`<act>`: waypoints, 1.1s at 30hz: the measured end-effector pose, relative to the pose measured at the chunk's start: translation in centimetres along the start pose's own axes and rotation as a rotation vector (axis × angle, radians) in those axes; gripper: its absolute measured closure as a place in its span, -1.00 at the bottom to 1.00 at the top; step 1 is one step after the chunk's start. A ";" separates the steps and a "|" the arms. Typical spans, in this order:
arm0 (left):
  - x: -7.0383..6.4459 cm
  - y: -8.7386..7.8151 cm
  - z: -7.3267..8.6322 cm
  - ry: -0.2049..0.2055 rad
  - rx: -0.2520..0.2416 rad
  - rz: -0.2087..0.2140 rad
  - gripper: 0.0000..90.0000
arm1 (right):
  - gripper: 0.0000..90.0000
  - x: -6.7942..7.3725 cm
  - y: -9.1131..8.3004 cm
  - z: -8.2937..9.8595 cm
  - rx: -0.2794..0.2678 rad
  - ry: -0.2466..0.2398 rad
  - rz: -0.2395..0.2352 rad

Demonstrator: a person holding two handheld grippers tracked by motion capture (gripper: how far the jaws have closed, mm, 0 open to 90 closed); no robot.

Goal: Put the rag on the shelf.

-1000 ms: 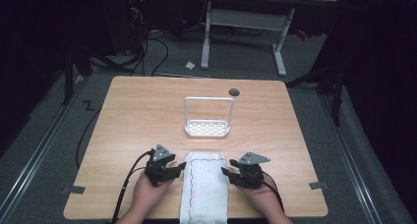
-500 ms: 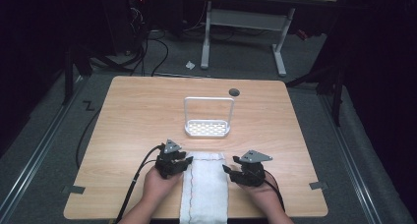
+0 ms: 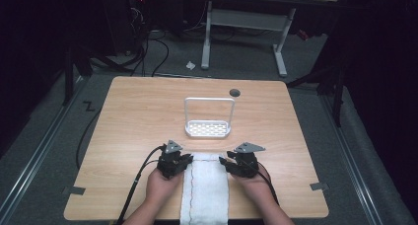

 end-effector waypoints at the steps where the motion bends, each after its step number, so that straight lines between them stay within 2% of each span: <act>1: 0.0 0.0 0.0 -0.003 0.000 0.002 0.79 | 0.31 -0.1 0.7 -0.1 0.041 0.008 0.004; 2: 0.1 0.0 0.0 -0.009 0.002 0.005 0.79 | 0.34 0.0 0.8 0.0 0.043 0.024 -0.005; 4: 0.1 0.0 0.0 -0.012 0.000 0.007 0.78 | 0.35 0.0 0.8 0.1 0.042 0.023 -0.006; 7: 0.1 -0.1 0.0 -0.021 0.002 0.015 0.79 | 0.57 0.5 0.7 0.4 0.024 0.034 -0.017; 9: 0.2 -0.1 0.1 -0.022 0.003 0.015 0.80 | 0.64 0.6 0.7 0.5 0.024 0.030 -0.019; 12: 0.1 -0.2 0.2 -0.019 0.003 0.020 0.84 | 0.88 1.1 0.8 0.5 0.027 0.020 -0.037; 13: 0.2 -0.3 0.3 -0.025 0.004 0.031 0.85 | 0.89 1.2 0.8 0.5 0.026 0.007 -0.033; 17: 0.1 -0.5 0.3 -0.019 -0.004 0.031 0.87 | 0.91 1.6 0.8 0.5 0.023 -0.028 -0.011; 19: 0.1 -0.5 0.3 -0.018 -0.013 0.018 0.87 | 0.91 1.7 0.6 0.5 0.009 -0.020 -0.017; 23: 0.0 -1.0 0.3 -0.014 -0.059 0.026 0.87 | 0.91 1.7 0.2 0.2 -0.019 -0.007 -0.031; 26: -0.2 -1.1 0.3 0.009 -0.078 0.022 0.87 | 0.91 1.9 -0.3 0.1 -0.049 -0.008 -0.026; 27: -0.5 -1.3 0.3 0.043 -0.096 0.017 0.87 | 0.91 2.1 -0.7 0.0 -0.058 -0.024 -0.015; 28: -0.5 -1.3 0.3 0.043 -0.096 0.017 0.87 | 0.91 2.2 -0.9 0.0 -0.067 -0.029 -0.008; 31: -1.0 -1.7 0.3 0.076 -0.133 0.011 0.87 | 0.91 2.4 -1.4 0.0 -0.088 -0.035 -0.001; 33: -1.1 -1.8 0.3 0.073 -0.136 0.011 0.87 | 0.91 2.6 -1.6 -0.2 -0.099 -0.031 -0.001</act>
Point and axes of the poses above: each handheld gripper's, and its own axes: y roughly forward along the jaws, z roughly out of its underside, x roughly to its left, the point moved 5 cm from there along y, roughly forward along the jaws, and after that the axes turned 3 degrees about -z, right-handed, at the moved point
